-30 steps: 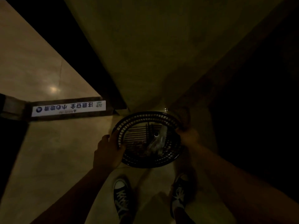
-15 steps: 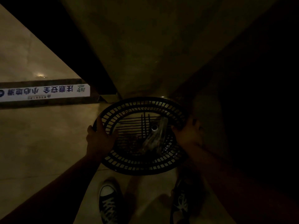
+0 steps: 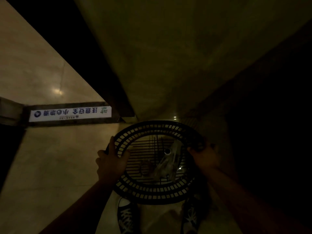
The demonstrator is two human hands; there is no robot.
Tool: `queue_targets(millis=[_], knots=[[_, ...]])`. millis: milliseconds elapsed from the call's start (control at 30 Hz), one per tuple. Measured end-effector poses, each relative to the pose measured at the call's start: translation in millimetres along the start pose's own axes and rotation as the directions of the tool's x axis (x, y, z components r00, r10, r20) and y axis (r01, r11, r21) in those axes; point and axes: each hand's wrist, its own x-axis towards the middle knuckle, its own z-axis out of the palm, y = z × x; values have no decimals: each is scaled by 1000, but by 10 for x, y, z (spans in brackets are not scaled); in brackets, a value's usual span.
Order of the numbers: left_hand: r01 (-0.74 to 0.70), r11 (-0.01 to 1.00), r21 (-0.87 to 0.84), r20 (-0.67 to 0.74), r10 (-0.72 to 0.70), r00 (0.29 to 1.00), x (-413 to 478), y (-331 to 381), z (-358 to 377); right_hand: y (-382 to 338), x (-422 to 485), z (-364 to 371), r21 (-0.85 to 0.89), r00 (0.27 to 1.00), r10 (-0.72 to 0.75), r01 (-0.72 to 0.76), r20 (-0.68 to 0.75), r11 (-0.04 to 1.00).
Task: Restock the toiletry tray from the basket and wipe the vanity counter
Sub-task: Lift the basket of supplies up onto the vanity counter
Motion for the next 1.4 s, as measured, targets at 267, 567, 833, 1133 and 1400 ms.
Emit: queue_targets(millis=[267,567,833,1133,1400], knots=[[-5,999,39,-19,6,1000,-939,343,-896,-359,-909,-967,-34,997,-51,53,50,998],[44,999,-17,-124,-46,991,-1937,606,-1981,-946,-2142,-2146,-61,984,-169,165,-56,984],[-54,998,-28,-305,43,951,-2610,880,-2762,-1236,-2819,-2964,-105,909,-376,362,-181,926],[-220,975,32,-433,212,876,-3018,1290,-3407,-1527,-3283,-3937,-113,694,-583,598,-423,793],[-443,896,37,-551,388,739,-3616,1901,-3667,-1489,-3544,-4810,-40,658,-537,612,-527,790]])
